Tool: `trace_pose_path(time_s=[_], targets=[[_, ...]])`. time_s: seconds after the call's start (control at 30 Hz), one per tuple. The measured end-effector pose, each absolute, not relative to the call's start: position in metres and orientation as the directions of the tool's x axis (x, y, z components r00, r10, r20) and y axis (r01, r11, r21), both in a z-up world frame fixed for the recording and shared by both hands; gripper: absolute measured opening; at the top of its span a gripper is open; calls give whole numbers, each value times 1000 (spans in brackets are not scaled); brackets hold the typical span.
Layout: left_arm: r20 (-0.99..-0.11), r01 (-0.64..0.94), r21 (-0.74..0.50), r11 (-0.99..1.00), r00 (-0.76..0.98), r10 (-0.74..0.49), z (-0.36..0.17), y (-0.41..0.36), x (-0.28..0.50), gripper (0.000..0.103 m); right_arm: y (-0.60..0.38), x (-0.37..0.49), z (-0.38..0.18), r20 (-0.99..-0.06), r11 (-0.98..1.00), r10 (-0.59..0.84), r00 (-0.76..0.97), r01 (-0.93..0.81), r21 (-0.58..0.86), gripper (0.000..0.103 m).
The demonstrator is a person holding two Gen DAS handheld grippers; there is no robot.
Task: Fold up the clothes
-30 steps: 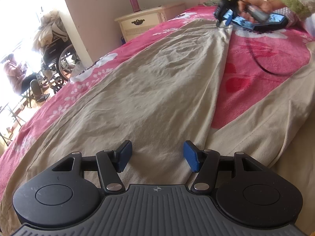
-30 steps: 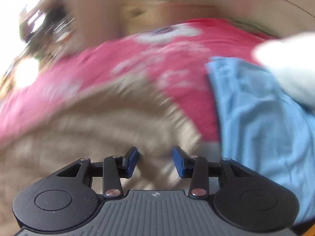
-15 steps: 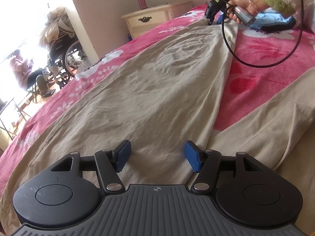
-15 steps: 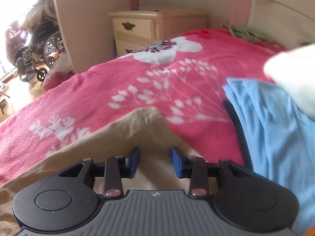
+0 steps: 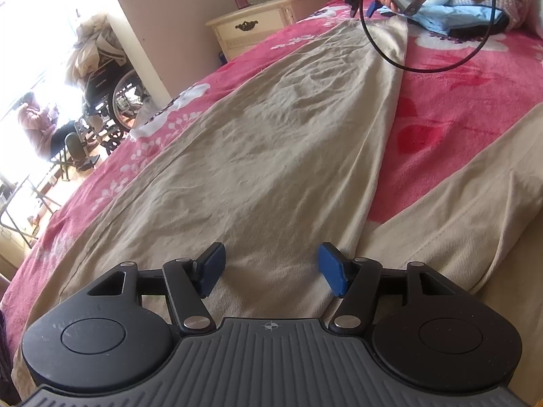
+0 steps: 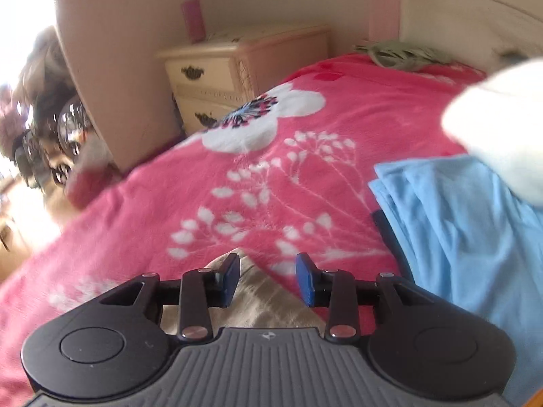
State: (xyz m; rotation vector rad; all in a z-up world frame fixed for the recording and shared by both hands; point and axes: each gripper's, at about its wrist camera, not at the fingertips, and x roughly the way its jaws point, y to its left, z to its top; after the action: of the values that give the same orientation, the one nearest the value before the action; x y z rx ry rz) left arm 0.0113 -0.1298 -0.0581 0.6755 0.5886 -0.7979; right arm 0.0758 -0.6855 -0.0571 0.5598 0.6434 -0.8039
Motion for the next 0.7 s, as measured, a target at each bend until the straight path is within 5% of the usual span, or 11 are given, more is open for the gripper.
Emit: trace_pose_path(time_s=[0.4,0.5,0.6,0.7], targets=[[-704,650,213,729,620,-347,-31,-78,90,62,-537,45,-39,-790,846,3,613,419,330,38],[-729,550,181,815,632,-264,-42,-47,126,63,-495,30,-44,-825,906,21,565,338,254,38],[-743,458,98,884,624,-240,-45,-13,150,85,-482,5,-60,-896,903,-21,445,394,174,39],[-755,348,72,935,631,-176,-34,9,158,83,-483,-27,-60,-922,878,-94,375,469,101,39]])
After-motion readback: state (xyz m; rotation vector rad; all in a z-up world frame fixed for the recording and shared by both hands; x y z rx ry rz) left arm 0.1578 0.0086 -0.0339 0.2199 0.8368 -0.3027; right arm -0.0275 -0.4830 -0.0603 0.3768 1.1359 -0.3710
